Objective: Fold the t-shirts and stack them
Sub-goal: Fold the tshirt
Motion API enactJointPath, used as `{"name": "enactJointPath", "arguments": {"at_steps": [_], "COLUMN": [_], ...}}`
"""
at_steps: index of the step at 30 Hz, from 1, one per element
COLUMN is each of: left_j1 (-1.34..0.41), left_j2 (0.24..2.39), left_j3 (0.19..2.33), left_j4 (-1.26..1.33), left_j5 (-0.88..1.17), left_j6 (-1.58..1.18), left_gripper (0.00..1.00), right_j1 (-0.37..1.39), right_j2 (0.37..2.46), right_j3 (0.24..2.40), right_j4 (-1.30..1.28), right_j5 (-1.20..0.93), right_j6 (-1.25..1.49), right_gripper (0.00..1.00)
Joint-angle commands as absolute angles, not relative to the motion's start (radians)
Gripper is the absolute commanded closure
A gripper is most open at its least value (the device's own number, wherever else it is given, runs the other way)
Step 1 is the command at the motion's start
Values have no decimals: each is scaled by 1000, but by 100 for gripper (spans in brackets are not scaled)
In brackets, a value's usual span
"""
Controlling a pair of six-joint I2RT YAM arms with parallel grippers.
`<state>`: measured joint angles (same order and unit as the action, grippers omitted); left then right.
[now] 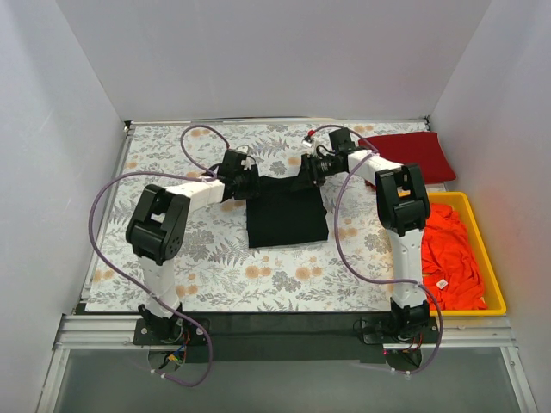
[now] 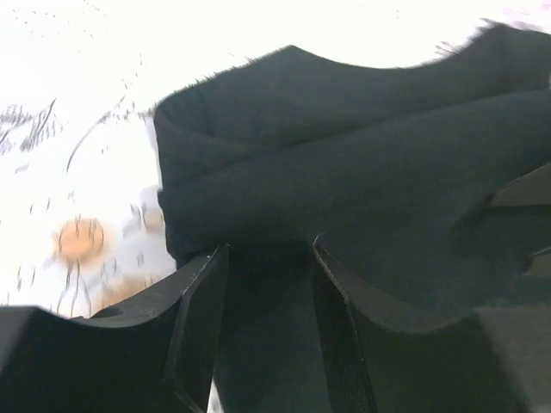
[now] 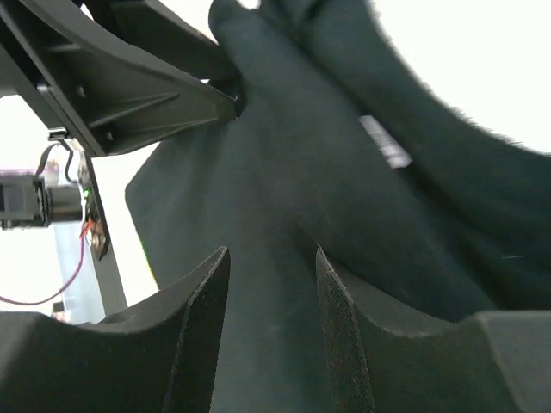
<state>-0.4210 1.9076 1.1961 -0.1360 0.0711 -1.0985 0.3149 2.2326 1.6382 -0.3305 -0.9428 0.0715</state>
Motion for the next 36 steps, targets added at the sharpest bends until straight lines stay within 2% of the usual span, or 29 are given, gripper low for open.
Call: {"name": "enactJointPath", "arguments": {"at_steps": [1, 7, 12, 15, 19, 25, 28, 36], "left_j1": [-400, -377, -356, -356, -357, -382, -396, -417], "left_j2": [1959, 2065, 2103, 2042, 1913, 1667, 1603, 1610], "left_j3": [1296, 1310, 1278, 1288, 1302, 1206, 1108, 861], "left_j4": [-68, -32, -9, -11, -21, -66, -60, 44], "left_j5": [74, 103, 120, 135, 172, 216, 281, 295], "left_j6": [-1097, -1120, -1149, -1146, -1161, -1247, -1320, -1427], "left_gripper": [59, 58, 55, 48, 40, 34, 37, 64], "right_j1": [264, 196, 167, 166, 170, 212, 239, 245], "right_j2": [2296, 2428, 2442, 2372, 2180, 1930, 1890, 1980], "right_j3": [1747, 1804, 1753, 1721, 1651, 1395, 1304, 1177], "right_j4": [-247, -131, -60, -52, -12, 158, 175, 258], "right_j5": [-1009, -1055, -1046, -1028, -980, -965, -944, -951], "right_j6": [109, 257, 345, 354, 399, 517, 529, 528], "right_gripper": [56, 56, 57, 57, 57, 57, 58, 63]}}
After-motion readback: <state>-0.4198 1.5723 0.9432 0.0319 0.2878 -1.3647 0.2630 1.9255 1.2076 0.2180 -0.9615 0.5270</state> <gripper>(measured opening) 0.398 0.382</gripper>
